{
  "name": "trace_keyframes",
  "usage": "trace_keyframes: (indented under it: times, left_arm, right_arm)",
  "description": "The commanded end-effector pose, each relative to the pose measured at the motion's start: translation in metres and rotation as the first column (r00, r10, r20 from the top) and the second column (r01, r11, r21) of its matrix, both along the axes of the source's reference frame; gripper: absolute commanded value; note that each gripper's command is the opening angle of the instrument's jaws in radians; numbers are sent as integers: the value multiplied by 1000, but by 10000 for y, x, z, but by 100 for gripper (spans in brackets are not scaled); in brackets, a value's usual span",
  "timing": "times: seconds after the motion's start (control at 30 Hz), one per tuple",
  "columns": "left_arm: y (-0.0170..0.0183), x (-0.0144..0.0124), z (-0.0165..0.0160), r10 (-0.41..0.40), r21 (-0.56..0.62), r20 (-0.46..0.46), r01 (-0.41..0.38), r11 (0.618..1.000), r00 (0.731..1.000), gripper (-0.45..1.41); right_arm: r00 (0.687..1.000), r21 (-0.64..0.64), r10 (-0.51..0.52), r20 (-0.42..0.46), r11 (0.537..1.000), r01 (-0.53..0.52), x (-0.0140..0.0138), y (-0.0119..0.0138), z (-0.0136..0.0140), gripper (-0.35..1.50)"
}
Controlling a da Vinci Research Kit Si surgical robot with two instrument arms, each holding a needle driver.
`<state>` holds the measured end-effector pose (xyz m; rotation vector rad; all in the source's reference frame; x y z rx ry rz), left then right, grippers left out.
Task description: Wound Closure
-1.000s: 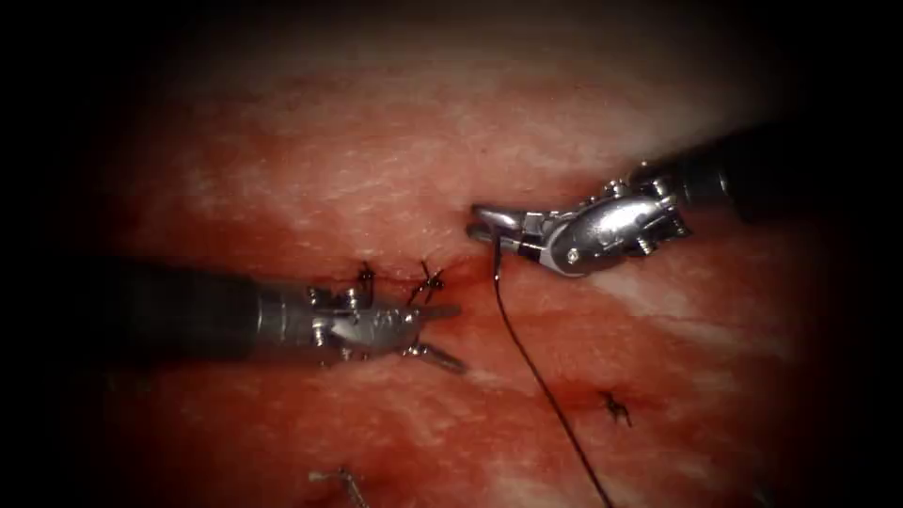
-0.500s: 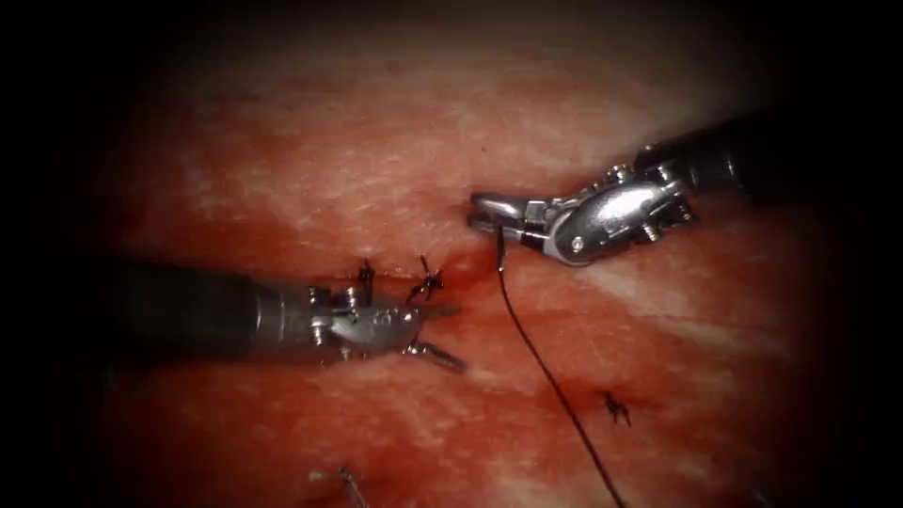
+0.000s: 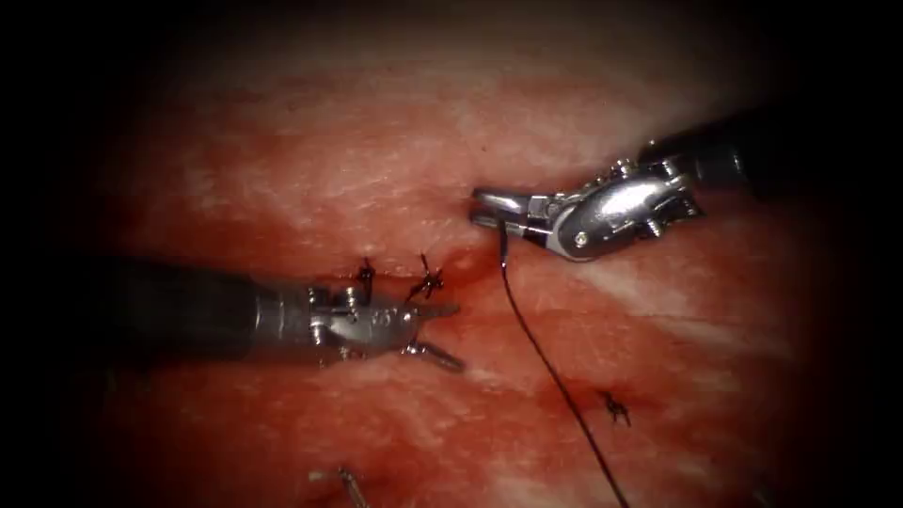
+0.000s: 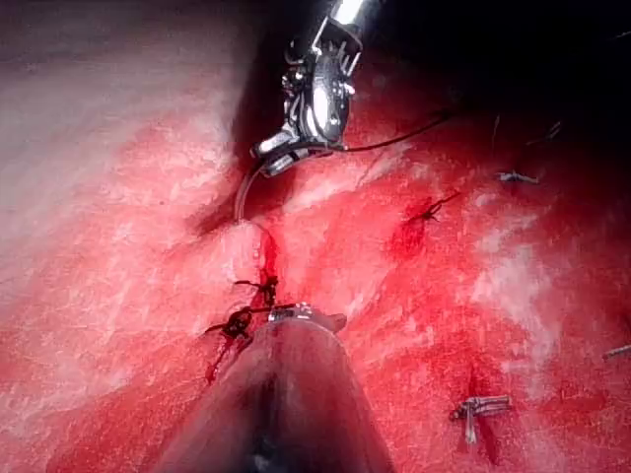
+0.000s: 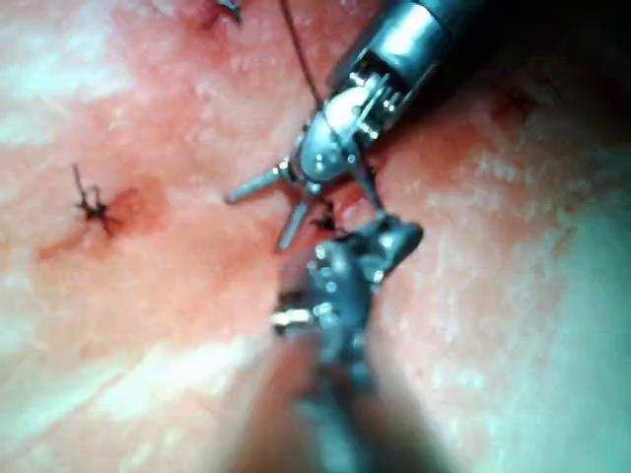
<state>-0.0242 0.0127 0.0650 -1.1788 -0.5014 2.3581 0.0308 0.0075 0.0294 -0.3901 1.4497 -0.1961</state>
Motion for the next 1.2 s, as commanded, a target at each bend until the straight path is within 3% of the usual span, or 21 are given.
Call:
trace_keyframes:
  times: [0.03, 0.43, 0.6, 0.83, 1.1, 1.17, 1.2]
  left_arm:
    - [-5, -5, 5, 1, 3, -1, -1, 1000, 1000, 44]
    - [-6, -5, 5, 1, 3, -1, -1, 1000, 1000, 44]
    - [-5, -5, 5, 1, 3, -1, -1, 1000, 1000, 44]
    - [-6, -5, 5, 1, 3, -1, -1, 1000, 1000, 44]
    - [-6, -5, 5, 0, 3, -1, 0, 1000, 1000, 44]
    - [-6, -5, 5, 0, 3, -1, 0, 1000, 1000, 44]
    - [-6, -5, 5, 0, 2, -1, 0, 1000, 1000, 44]
  right_arm:
    - [1000, 2, -1, -2, 1000, 1, 4, -3, 3, -35]
    - [1000, 63, 1, 1, 998, -2, 7, 3, 8, -35]
    - [1000, 179, 9, -6, 984, -8, 9, 11, 8, -35]
    - [999, 453, 29, 16, 891, -33, 22, 31, 21, -35]
    - [996, 606, 26, 80, 793, -69, 29, 58, 33, -35]
    - [996, 648, 23, 89, 758, -76, 29, 65, 38, -35]
    - [996, 691, 27, 91, 718, -82, 29, 71, 44, -35]
